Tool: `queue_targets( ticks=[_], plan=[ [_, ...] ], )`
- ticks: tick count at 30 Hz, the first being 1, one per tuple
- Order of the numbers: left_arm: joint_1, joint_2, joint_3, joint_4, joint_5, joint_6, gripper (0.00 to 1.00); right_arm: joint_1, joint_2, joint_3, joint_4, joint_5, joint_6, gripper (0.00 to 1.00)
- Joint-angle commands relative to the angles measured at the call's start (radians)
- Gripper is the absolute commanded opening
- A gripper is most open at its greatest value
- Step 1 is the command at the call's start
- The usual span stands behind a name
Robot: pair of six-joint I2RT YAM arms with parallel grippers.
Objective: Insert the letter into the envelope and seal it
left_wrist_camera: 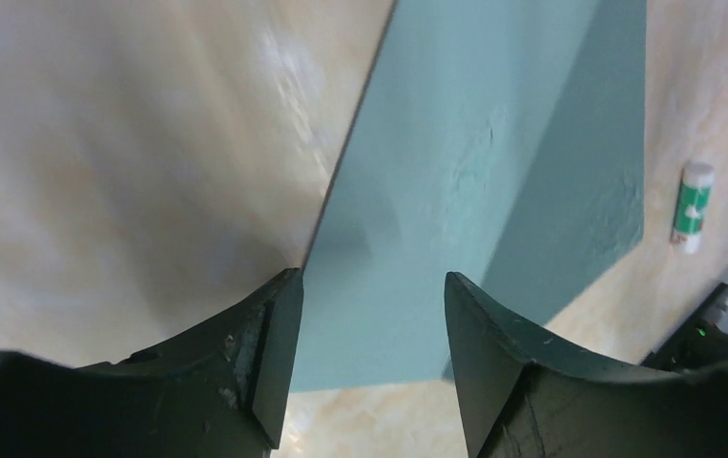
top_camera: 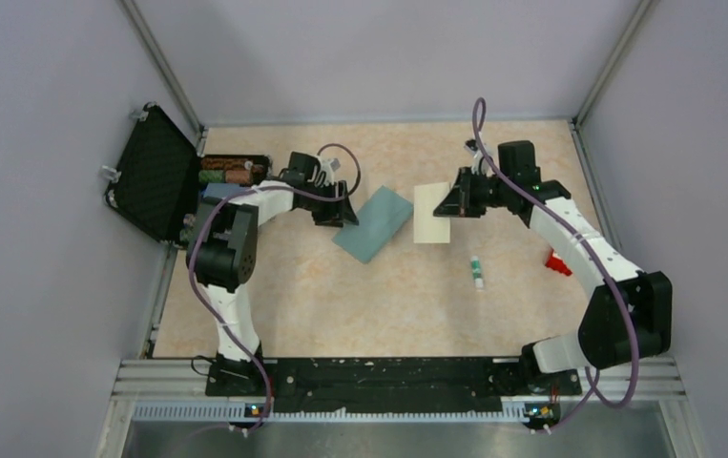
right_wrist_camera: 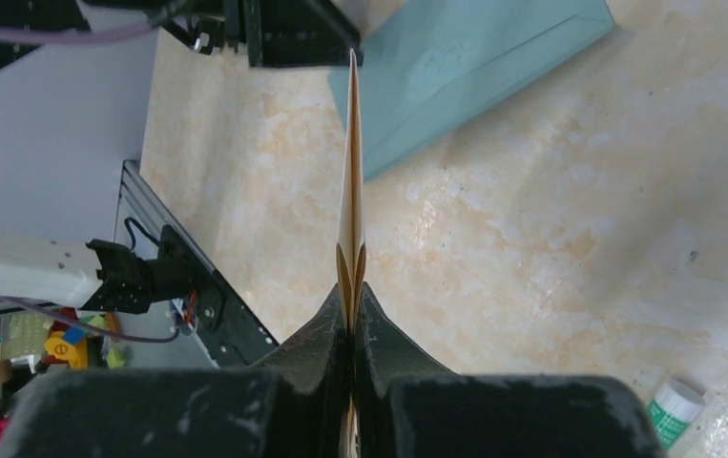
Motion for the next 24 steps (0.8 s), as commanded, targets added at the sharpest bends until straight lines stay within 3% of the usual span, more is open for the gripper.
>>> queue_targets(
  ticks=[1,6,9,14,17,22,24],
  plan=[
    [-0.064,-0.162,-0.179,0.069,0.13,-0.13,0.62,-0.01,0.027,0.044,0.065,-0.014,0.042,0.0],
    [-0.214,-0.288,-0.322,0.095,0.032,-0.083,0.63,-0.009,0.067,0.057,0.084,0.001,0.064,0.0],
    [-0.252,-0.336,-0.365,0.087,-0.037,-0.073,0.63,-0.004,0.087,0.091,0.078,0.021,0.057,0.0],
    [-0.155,-0.408,-0.354,0.035,-0.084,-0.129,0.61,0.03,0.118,0.16,0.024,0.106,0.013,0.0],
    [-0.061,-0.411,-0.319,0.07,-0.007,-0.209,0.59,0.071,0.144,0.191,-0.012,0.172,0.007,0.0],
    [-0.022,-0.311,-0.238,0.216,0.113,-0.315,0.41,0.15,0.201,0.256,-0.077,0.441,0.112,0.0],
    [-0.023,-0.255,-0.219,0.305,0.172,-0.37,0.31,0.162,0.236,0.281,-0.088,0.472,0.168,0.0]
  ],
)
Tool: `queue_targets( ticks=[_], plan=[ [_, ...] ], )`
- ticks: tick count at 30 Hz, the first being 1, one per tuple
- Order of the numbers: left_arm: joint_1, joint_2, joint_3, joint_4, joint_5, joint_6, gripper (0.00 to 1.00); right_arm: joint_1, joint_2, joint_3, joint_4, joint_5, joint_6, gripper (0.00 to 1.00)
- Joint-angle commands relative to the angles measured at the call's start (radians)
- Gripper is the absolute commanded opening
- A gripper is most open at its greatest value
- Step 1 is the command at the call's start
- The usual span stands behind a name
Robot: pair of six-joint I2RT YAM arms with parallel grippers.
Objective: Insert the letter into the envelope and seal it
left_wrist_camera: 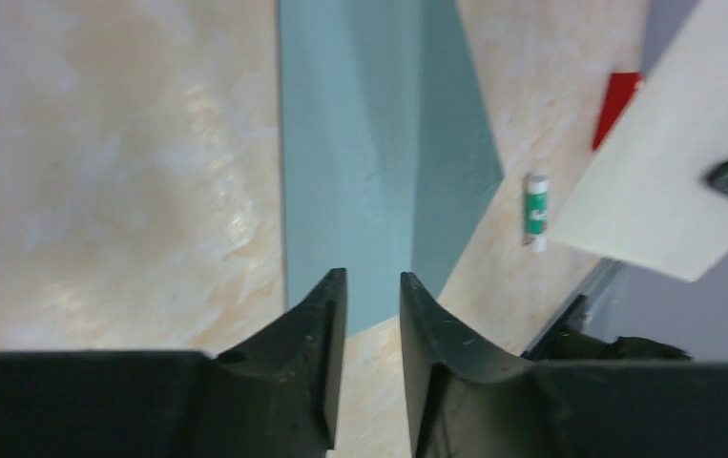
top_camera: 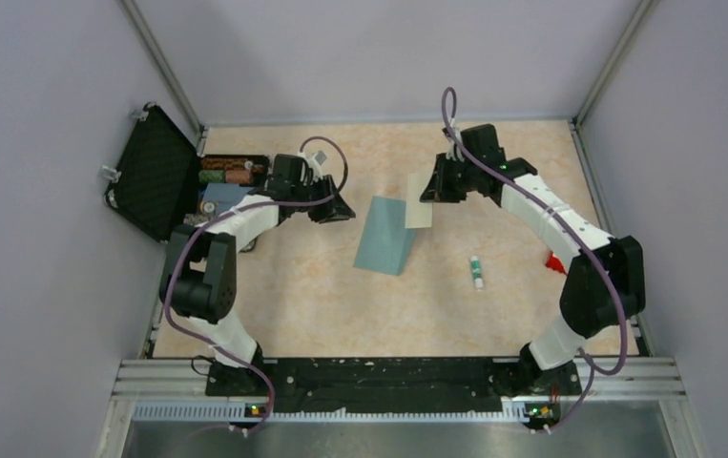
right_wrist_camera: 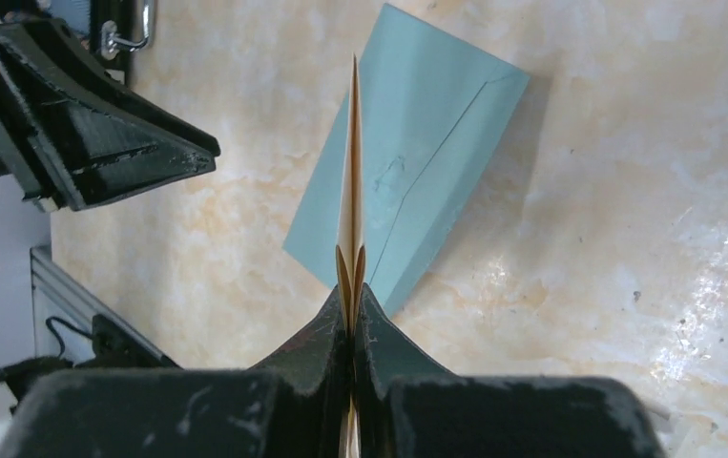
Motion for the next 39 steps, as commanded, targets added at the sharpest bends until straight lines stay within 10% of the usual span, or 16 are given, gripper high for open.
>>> queue_targets(
  ticks=[1,15,39],
  plan=[
    [-0.014,0.119,0.074,0.227,0.156,-0.145,0.27,0.034,0.075,0.085,-0.041,0.165,0.119,0.0],
    [-0.02,0.39,0.263,0.237,0.193,-0.206,0.2,0.038,0.241,0.111,-0.025,0.115,0.131,0.0],
    [-0.084,0.405,0.119,0.189,0.066,-0.271,0.23,0.067,0.325,0.084,-0.061,0.15,0.172,0.0]
  ],
)
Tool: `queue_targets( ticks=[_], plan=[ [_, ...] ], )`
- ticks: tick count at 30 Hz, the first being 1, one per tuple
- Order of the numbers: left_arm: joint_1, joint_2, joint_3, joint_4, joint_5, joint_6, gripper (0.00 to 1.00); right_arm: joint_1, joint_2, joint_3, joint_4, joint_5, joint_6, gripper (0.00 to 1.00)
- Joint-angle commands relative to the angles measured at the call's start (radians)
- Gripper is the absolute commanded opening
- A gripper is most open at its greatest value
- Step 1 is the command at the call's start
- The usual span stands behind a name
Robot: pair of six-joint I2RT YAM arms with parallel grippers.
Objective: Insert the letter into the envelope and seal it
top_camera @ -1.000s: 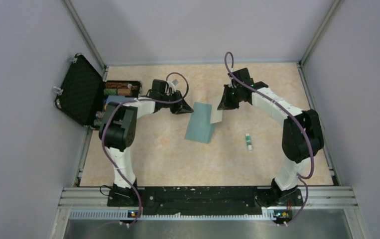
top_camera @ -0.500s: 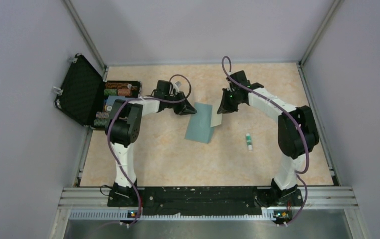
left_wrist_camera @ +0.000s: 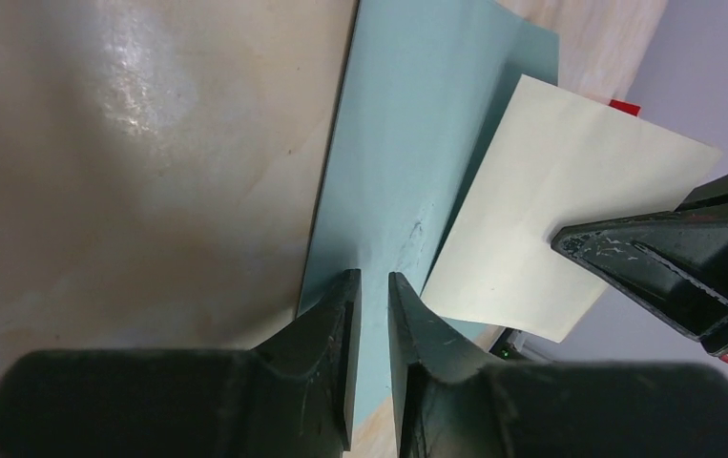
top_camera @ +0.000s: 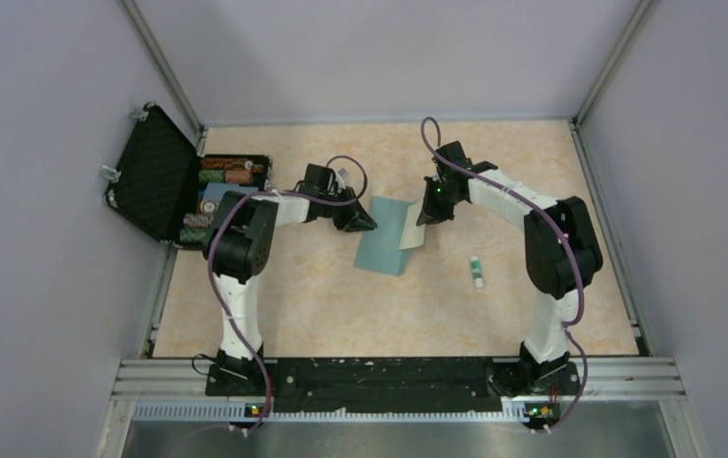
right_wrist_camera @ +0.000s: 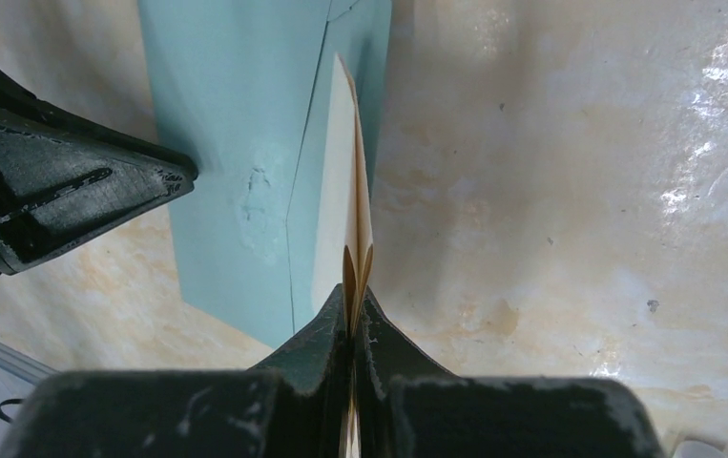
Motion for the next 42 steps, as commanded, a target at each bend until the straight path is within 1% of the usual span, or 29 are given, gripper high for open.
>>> queue_targets(
  ticks=[1,6,15,17,18,20,22,27,30,35,38,42],
  plan=[
    [-0.014,-0.003,-0.047,-0.012,-0.046,-0.014,0.23,0.017,0.013,0.017,-0.003,-0.007,0.013,0.0],
    [-0.034,-0.005,-0.078,-0.001,-0.053,-0.024,0.23,0.034,0.024,0.03,-0.015,0.022,0.002,0.0],
    [-0.05,0.004,-0.071,0.002,-0.076,-0.042,0.23,0.079,0.031,0.071,-0.044,0.087,-0.018,0.0],
    [-0.051,0.003,-0.071,-0.003,-0.086,-0.042,0.23,0.088,0.028,0.077,-0.072,0.117,-0.012,0.0],
    [-0.052,0.0,-0.071,-0.01,-0.095,-0.046,0.23,0.102,0.015,0.087,-0.121,0.188,0.018,0.0],
    [-0.052,-0.004,-0.075,-0.019,-0.108,-0.057,0.23,0.11,0.003,0.091,-0.163,0.268,0.071,0.0],
    [-0.052,-0.014,-0.088,-0.027,-0.125,-0.079,0.23,0.111,-0.009,0.09,-0.183,0.293,0.112,0.0],
    [-0.056,-0.082,-0.134,-0.034,-0.18,-0.124,0.23,0.112,-0.038,0.078,-0.177,0.266,0.137,0.0],
    [-0.061,-0.138,-0.155,-0.021,-0.188,-0.141,0.29,0.113,-0.047,0.041,-0.149,0.235,0.118,0.0],
    [-0.083,-0.216,-0.209,-0.01,-0.191,-0.145,0.41,0.113,-0.059,-0.048,-0.101,0.133,0.109,0.0],
    [-0.105,-0.259,-0.279,0.035,-0.185,-0.143,0.42,0.112,-0.059,-0.084,-0.058,0.064,0.069,0.0],
    [-0.129,-0.293,-0.338,0.045,-0.203,-0.133,0.42,0.1,-0.062,-0.118,0.001,-0.013,0.006,0.0]
  ],
)
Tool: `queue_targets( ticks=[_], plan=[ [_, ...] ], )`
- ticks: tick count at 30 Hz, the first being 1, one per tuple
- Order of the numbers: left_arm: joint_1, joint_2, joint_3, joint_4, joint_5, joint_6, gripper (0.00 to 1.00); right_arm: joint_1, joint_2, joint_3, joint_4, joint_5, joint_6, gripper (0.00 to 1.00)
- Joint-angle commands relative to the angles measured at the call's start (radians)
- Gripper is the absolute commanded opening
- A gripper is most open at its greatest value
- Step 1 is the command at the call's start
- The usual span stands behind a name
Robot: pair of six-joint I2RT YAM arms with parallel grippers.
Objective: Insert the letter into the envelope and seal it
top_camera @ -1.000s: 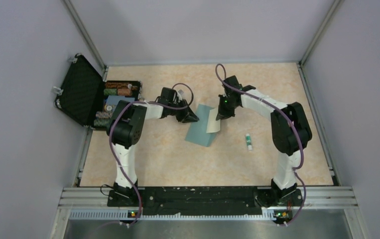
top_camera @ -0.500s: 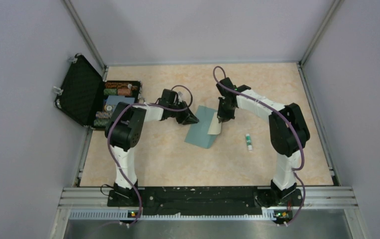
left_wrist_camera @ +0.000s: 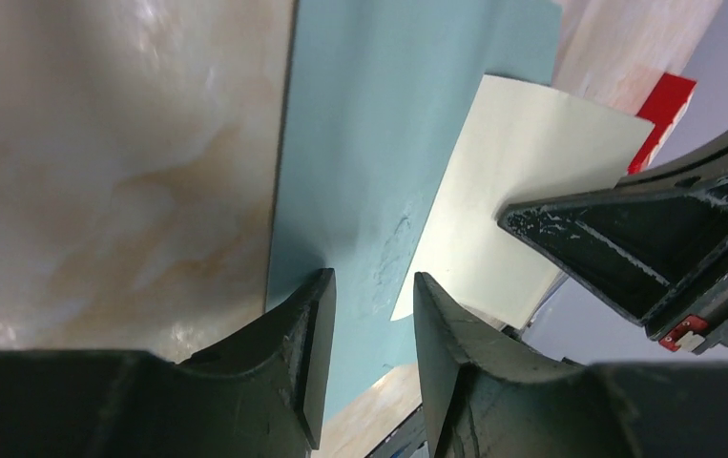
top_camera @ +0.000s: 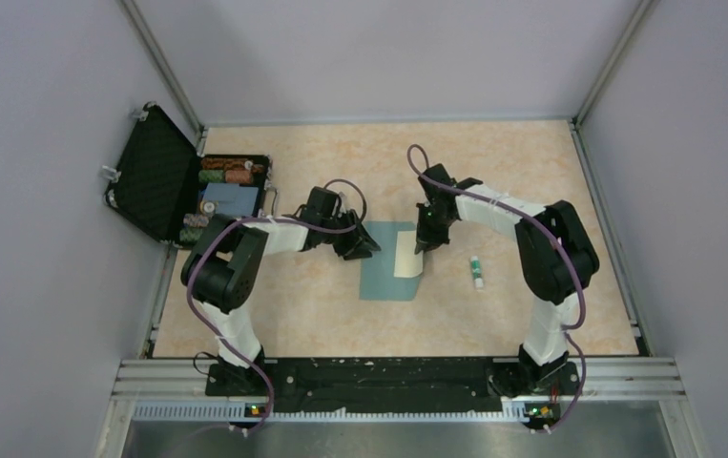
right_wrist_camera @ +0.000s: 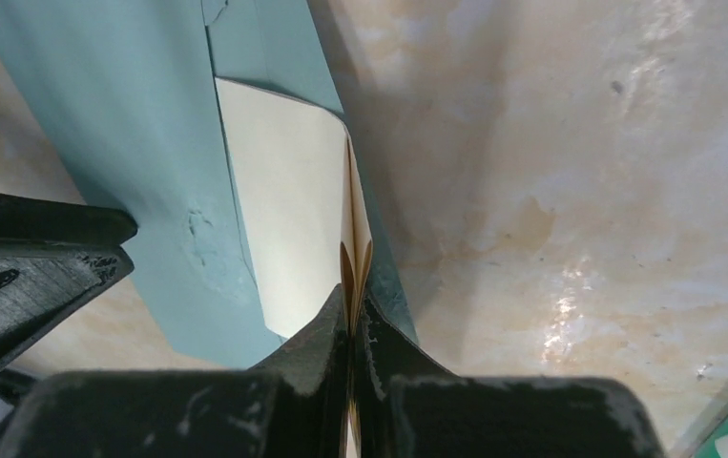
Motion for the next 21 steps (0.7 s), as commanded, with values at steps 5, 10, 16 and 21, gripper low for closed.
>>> queue_targets(
  ticks=[5,10,16,21],
  plan=[
    [-0.027,-0.056,-0.083,0.006,-0.067,0.037,0.42,-0.006,-0.057,-0.038,0.096,-0.142,-0.083,0.0],
    [-0.027,-0.041,-0.07,0.001,-0.077,0.066,0.43,-0.006,-0.068,-0.038,0.125,-0.23,-0.165,0.0],
    [-0.026,-0.028,-0.052,-0.015,-0.09,0.106,0.43,-0.027,-0.072,-0.018,0.129,-0.363,-0.297,0.0],
    [-0.028,-0.03,-0.055,-0.017,-0.094,0.113,0.43,-0.053,-0.07,-0.021,0.097,-0.327,-0.325,0.0]
  ],
)
